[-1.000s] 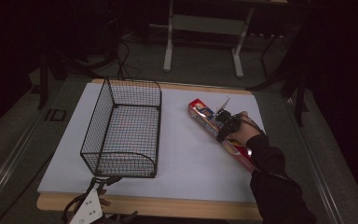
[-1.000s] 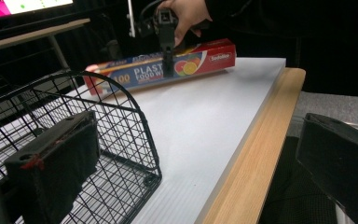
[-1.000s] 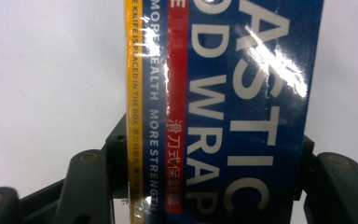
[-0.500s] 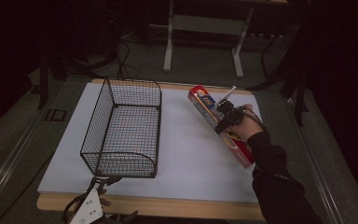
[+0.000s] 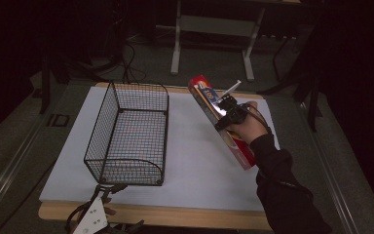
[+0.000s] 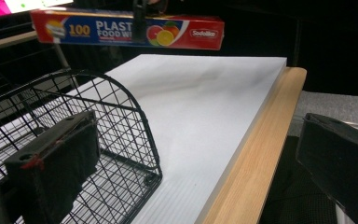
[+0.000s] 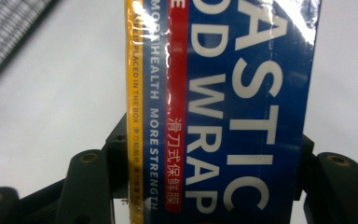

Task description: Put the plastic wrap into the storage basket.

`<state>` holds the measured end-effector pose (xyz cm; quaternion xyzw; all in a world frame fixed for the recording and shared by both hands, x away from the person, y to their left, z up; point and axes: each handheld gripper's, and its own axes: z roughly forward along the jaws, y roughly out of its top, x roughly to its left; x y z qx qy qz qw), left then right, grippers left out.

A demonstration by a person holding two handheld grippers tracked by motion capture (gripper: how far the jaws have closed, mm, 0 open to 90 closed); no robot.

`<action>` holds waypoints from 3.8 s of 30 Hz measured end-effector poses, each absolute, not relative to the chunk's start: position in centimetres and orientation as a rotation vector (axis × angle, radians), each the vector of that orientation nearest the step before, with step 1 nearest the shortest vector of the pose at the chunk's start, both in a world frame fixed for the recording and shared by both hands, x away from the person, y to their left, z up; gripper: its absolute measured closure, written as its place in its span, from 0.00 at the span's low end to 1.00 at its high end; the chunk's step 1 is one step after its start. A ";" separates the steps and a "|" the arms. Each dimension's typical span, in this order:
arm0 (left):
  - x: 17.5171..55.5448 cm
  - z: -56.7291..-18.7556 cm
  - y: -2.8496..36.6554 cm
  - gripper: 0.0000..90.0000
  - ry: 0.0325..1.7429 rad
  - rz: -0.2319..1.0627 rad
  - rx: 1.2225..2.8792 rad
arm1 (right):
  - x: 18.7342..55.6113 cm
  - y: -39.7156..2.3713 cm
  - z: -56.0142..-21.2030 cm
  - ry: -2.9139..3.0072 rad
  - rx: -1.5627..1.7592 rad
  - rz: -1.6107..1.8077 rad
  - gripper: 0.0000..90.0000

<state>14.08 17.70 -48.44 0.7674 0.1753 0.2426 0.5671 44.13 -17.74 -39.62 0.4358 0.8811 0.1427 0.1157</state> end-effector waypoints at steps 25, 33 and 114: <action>14.0 -48.4 17.7 0.00 0.409 0.565 1.801 | 43.1 -11.0 -35.9 2.523 1.210 0.604 0.44; 14.0 -48.4 17.8 0.00 0.407 0.565 1.800 | 42.5 -7.8 -35.5 2.514 1.169 0.634 0.44; 13.7 -48.4 18.1 0.00 0.397 0.561 1.801 | 40.0 8.5 -42.5 2.493 1.226 0.861 0.44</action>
